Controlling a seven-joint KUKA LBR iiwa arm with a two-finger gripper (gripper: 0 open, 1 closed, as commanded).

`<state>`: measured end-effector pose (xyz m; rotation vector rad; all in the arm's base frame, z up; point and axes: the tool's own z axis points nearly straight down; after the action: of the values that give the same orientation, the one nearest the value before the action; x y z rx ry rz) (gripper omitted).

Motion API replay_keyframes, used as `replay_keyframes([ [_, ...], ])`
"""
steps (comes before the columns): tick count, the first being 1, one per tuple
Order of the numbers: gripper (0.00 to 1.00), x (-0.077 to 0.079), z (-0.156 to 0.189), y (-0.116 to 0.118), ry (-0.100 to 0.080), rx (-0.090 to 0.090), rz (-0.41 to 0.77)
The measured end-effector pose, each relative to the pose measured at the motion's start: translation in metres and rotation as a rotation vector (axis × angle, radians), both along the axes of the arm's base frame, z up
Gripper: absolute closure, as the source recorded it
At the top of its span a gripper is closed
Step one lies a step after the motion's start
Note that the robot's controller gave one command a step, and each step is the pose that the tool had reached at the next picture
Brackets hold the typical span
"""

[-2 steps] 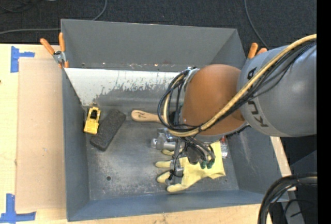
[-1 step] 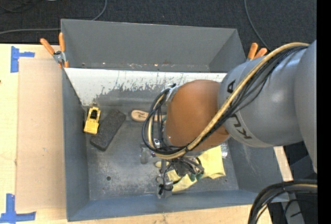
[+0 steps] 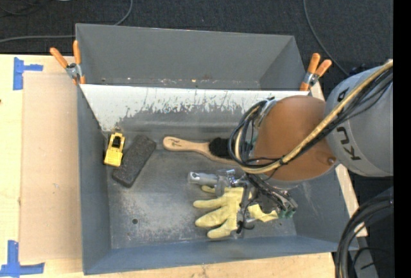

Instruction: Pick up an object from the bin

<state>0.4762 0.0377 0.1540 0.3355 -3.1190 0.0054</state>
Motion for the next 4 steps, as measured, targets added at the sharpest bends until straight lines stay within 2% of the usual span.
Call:
replay_keyframes([
  [1, 0.0, -0.006, -0.039, 0.032, 0.015, 0.007, 0.12],
  [2, 0.0, -0.002, -0.051, 0.027, 0.003, 0.006, 0.139],
  [3, 0.0, 0.024, -0.085, 0.069, 0.007, 0.009, 0.313],
  [4, 0.0, 0.008, -0.072, 0.028, -0.002, 0.006, 0.182],
])
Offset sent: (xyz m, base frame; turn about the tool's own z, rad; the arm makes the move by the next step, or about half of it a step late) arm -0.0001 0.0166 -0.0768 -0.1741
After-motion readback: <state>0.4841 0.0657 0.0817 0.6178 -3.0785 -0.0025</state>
